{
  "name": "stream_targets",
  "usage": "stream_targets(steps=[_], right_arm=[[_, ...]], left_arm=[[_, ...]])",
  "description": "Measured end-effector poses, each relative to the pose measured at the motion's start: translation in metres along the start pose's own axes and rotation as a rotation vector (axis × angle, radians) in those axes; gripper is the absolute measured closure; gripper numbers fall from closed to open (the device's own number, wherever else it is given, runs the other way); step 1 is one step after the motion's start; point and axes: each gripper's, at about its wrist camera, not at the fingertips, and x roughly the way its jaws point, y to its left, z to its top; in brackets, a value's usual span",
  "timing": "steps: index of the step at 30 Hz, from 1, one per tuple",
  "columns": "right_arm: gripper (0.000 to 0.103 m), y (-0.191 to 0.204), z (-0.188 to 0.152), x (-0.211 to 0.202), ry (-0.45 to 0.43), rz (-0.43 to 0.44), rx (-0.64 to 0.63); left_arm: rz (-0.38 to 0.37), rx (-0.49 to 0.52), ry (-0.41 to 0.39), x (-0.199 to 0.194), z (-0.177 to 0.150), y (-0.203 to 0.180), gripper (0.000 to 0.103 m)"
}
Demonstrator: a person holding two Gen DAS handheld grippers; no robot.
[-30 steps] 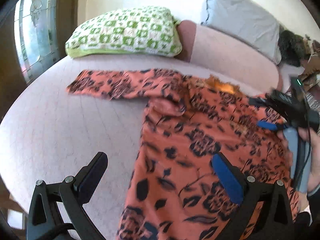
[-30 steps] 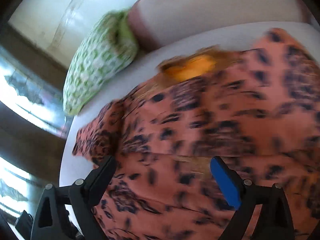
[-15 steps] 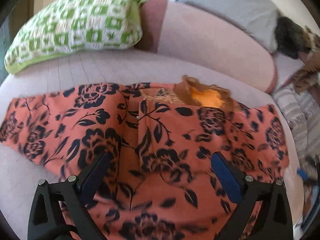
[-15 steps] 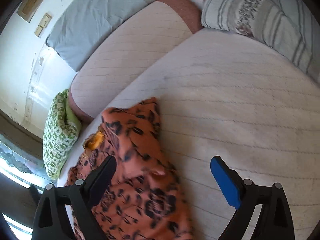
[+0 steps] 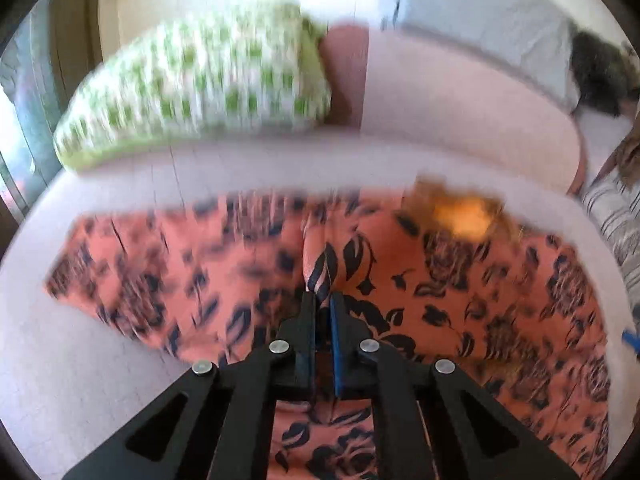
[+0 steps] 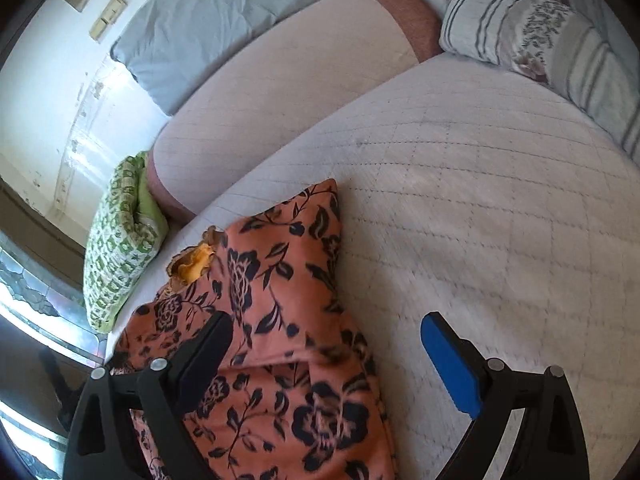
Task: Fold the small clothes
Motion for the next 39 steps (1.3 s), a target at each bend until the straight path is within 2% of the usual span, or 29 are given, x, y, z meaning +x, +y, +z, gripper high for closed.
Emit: stream_targets(steps=[2,9,11,12,13,14,15,17,18,19,20,22,23,24,25,26,27,28,30,31,32,33,34,35,36,37,39], right_arm=[[0.006,0.001,0.009,0.017,0.033,-0.017,-0.002],[0.006,0.007,0.052,0.083,0.093,-0.056,-0.001],[0.007,0.002,0.060,0.105,0.155,-0.034,0.046],[0.026,0.010,0.064,0.110,0.164,-0.042,0.002],[0.095,0.019,0.066,0.114,0.195,-0.050,-0.058],[0.093,0.029,0.067,0.115,0.208,-0.090,-0.114],[0.093,0.037,0.068,0.111,0.171,-0.164,-0.179],[0.094,0.043,0.068,0.111,0.100,-0.375,-0.309],[0.092,0.035,0.066,0.115,0.115,-0.439,-0.307],[0.091,0.027,0.065,0.115,0.138,-0.420,-0.264],[0.091,0.020,0.063,0.103,0.113,-0.343,-0.199],[0.087,0.022,0.057,0.075,0.035,-0.271,-0.149],[0.085,0.028,0.052,0.055,-0.006,-0.197,-0.124],[0.076,0.033,0.047,0.045,-0.012,-0.124,-0.108],[0.052,0.041,0.039,0.036,0.011,-0.005,-0.090],[0.031,0.048,0.030,0.036,0.065,0.105,-0.075],[0.010,0.055,0.016,0.042,0.150,0.213,-0.074],[0.012,0.057,0.005,0.048,0.185,0.214,-0.094],[0.012,0.036,-0.011,0.072,0.226,-0.009,-0.102],[0.029,0.009,-0.014,0.081,0.239,-0.124,-0.009],[0.034,-0.006,-0.015,0.073,0.192,-0.108,0.075],[0.033,-0.006,-0.015,0.057,0.138,-0.073,0.110],[0.032,0.004,-0.017,0.041,0.085,-0.083,0.082],[0.031,0.017,-0.020,0.029,0.038,-0.080,0.035],[0.030,0.033,-0.023,0.019,0.013,-0.044,-0.014],[0.028,0.050,-0.025,0.014,0.021,0.022,-0.060],[0.019,0.077,-0.029,0.020,0.088,0.184,-0.138]], left_arm=[[-0.010,0.013,0.045,0.014,-0.007,0.001,0.097],[-0.028,0.005,0.035,0.014,-0.013,0.006,0.095],[-0.031,0.007,0.032,0.015,-0.015,0.007,0.094],[-0.028,0.016,0.030,0.016,-0.016,0.006,0.094],[-0.027,0.023,0.028,0.015,-0.016,0.007,0.094],[-0.028,0.033,0.026,0.016,-0.015,0.007,0.093],[-0.029,0.037,0.025,0.020,-0.012,0.005,0.093],[-0.029,0.036,0.019,0.021,-0.013,0.006,0.092],[-0.027,0.037,0.017,0.021,-0.012,0.005,0.091],[-0.023,0.045,0.016,0.021,-0.012,0.004,0.091],[-0.020,0.053,0.015,0.021,-0.012,0.003,0.091],[-0.016,0.063,0.012,0.022,-0.013,0.002,0.091],[-0.014,0.070,0.010,0.022,-0.013,0.001,0.091],[-0.013,0.072,0.009,0.022,-0.013,0.000,0.091],[-0.014,0.073,0.009,0.022,-0.013,-0.001,0.091],[-0.013,0.074,0.009,0.022,-0.012,-0.001,0.091],[-0.012,0.074,0.010,0.022,-0.012,-0.002,0.091],[-0.015,0.074,0.013,0.022,-0.011,-0.001,0.091],[-0.035,0.067,0.028,0.021,-0.009,0.001,0.091],[-0.052,0.060,0.037,0.018,-0.007,0.004,0.090],[-0.071,0.050,0.040,0.012,-0.005,0.008,0.090],[-0.096,0.038,0.020,0.001,-0.003,0.014,0.089],[-0.108,0.029,-0.014,-0.012,-0.002,0.020,0.085],[-0.113,0.019,-0.042,-0.023,-0.002,0.025,0.076],[-0.120,0.001,-0.068,-0.034,-0.002,0.034,0.071],[-0.121,-0.027,-0.092,-0.045,-0.003,0.044,0.064],[-0.116,-0.086,-0.108,-0.057,-0.009,0.066,0.062]])
